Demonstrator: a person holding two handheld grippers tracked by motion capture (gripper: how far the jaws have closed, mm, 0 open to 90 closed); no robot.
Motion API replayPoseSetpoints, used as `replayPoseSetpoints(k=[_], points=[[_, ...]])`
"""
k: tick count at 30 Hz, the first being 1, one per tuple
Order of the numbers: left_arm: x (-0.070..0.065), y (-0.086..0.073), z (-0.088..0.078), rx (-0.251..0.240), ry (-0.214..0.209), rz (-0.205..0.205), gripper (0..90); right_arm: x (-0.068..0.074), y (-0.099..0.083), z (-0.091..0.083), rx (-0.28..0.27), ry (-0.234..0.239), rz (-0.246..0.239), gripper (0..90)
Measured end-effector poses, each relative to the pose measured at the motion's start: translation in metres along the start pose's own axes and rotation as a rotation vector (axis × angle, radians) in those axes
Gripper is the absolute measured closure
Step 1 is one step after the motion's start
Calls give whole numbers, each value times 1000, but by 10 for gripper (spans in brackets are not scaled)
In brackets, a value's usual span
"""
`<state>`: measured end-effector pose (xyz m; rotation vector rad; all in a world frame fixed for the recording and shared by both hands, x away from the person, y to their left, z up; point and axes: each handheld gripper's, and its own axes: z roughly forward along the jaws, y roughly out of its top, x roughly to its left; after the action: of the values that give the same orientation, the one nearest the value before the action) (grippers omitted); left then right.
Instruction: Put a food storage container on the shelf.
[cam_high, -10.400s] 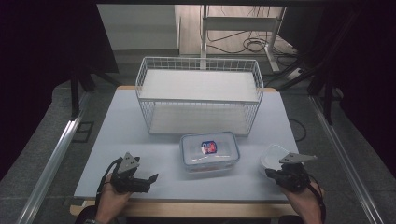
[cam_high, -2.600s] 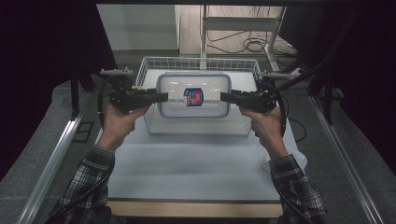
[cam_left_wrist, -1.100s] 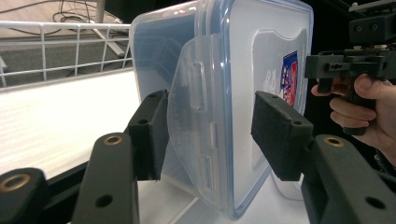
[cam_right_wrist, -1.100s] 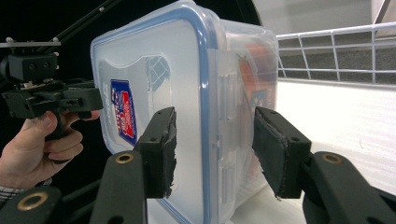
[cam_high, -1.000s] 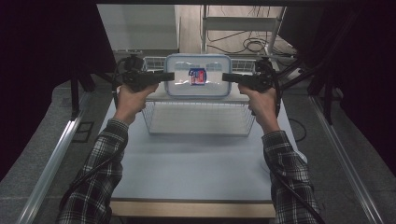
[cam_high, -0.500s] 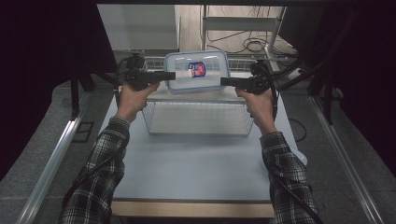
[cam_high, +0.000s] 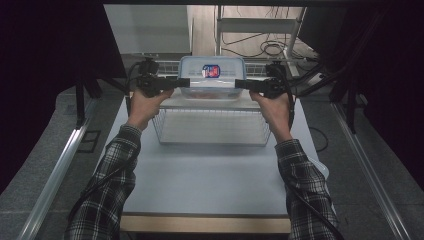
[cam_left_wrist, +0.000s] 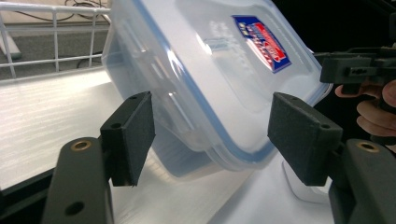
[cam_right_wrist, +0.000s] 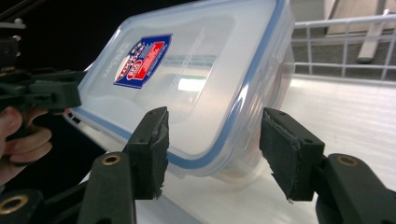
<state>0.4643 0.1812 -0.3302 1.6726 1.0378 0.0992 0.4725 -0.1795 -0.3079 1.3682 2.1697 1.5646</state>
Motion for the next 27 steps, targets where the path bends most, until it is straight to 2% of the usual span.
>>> replayPoseSetpoints(k=[5, 9, 13, 21, 24, 27], points=[[1, 2, 1, -12, 13, -13, 320, 1, 4, 2, -10, -28, -8, 431], [1, 3, 2, -18, 9, -28, 320, 0, 6, 3, -10, -26, 8, 441], [-2, 3, 3, -11, 19, -24, 308, -3, 6, 3, -4, -9, 20, 441], [-2, 1, 1, -4, 0, -28, 309, 1, 4, -2, 9, -16, 13, 435], [-2, 0, 0, -1, -2, -23, 309, 2, 3, -3, 11, -18, 8, 433], [-6, 2, -3, 3, 16, 8, 301, 3, 3, -3, 2, -20, -4, 436]])
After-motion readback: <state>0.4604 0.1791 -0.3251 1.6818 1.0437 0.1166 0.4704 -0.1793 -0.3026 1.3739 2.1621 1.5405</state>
